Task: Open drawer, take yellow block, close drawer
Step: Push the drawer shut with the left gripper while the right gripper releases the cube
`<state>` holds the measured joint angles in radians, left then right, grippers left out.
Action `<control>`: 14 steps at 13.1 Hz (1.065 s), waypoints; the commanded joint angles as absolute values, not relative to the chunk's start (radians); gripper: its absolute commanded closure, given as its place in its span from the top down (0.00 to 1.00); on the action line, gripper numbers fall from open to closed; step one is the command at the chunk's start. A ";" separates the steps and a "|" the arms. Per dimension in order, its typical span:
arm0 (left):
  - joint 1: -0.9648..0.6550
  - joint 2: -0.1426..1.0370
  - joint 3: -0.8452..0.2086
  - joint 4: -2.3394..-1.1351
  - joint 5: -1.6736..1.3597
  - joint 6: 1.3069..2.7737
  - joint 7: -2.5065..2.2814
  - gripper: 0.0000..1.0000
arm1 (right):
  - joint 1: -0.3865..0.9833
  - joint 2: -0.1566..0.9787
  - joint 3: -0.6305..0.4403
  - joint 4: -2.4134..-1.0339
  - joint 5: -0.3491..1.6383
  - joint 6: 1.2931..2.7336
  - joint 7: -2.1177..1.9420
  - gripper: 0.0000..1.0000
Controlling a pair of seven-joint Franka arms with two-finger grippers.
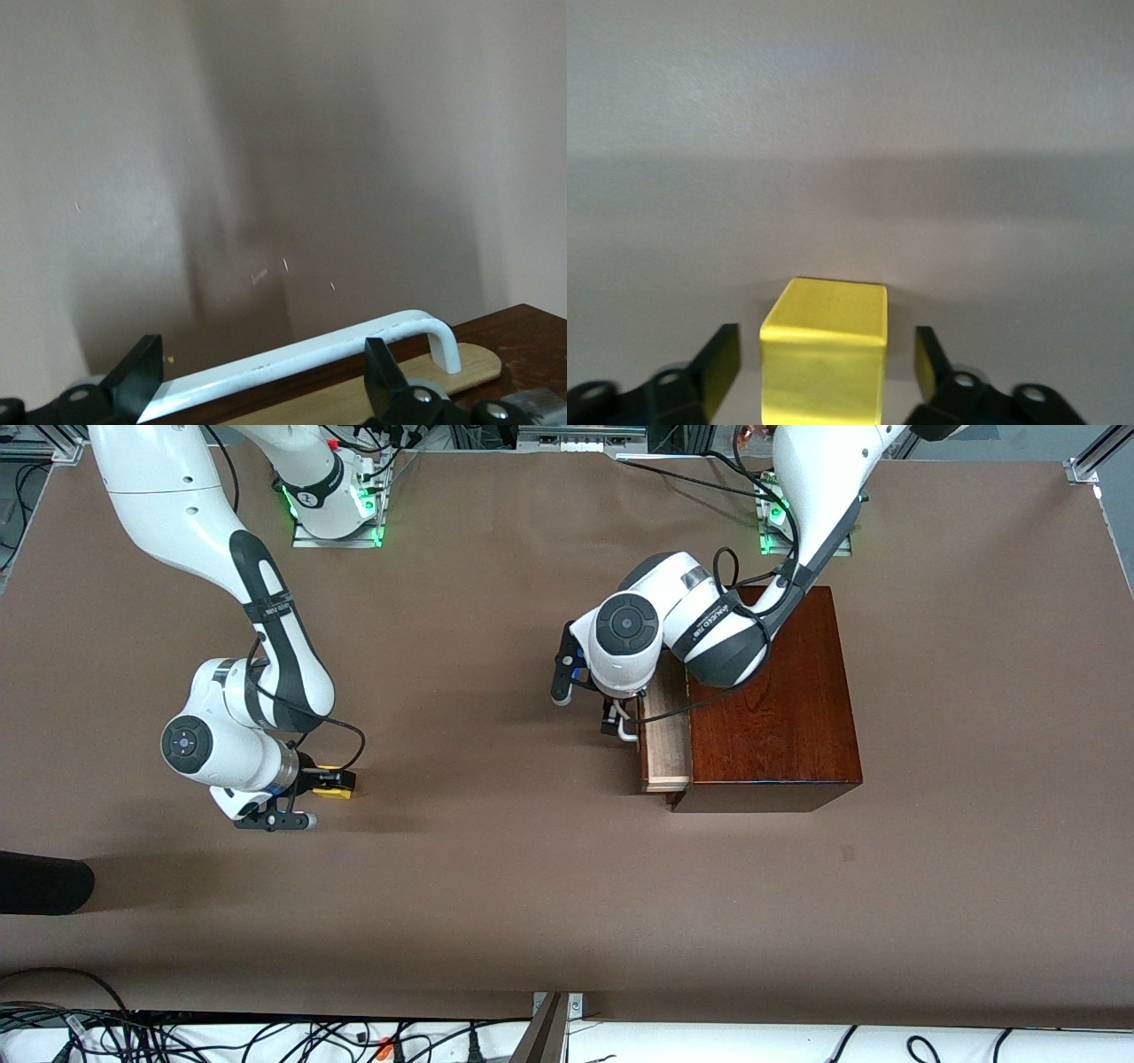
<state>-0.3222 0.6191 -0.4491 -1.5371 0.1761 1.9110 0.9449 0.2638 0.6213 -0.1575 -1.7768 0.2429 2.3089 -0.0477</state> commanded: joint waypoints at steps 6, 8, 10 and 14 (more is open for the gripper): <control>-0.282 0.591 -0.431 -1.500 0.227 1.756 0.956 1.00 | 0.262 0.352 -0.209 -1.769 0.232 2.002 -0.061 1.00; -0.281 0.591 -0.430 -1.500 0.227 1.756 0.956 1.00 | 0.262 0.267 -0.219 -1.769 0.184 1.916 -0.060 1.00; -0.272 0.591 -0.430 -1.499 0.227 1.747 0.957 1.00 | 0.262 0.189 -0.218 -1.769 0.082 1.859 -0.051 1.00; -0.262 0.584 -0.431 -1.499 0.229 1.732 0.959 1.00 | 0.261 0.072 -0.241 -1.760 -0.021 1.783 -0.055 1.00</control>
<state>-0.2801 0.6141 -0.4422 -1.5066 0.1918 1.7659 0.9449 0.2613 0.1321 -0.2344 -1.7421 0.0214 1.7992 -0.0513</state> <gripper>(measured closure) 0.000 0.000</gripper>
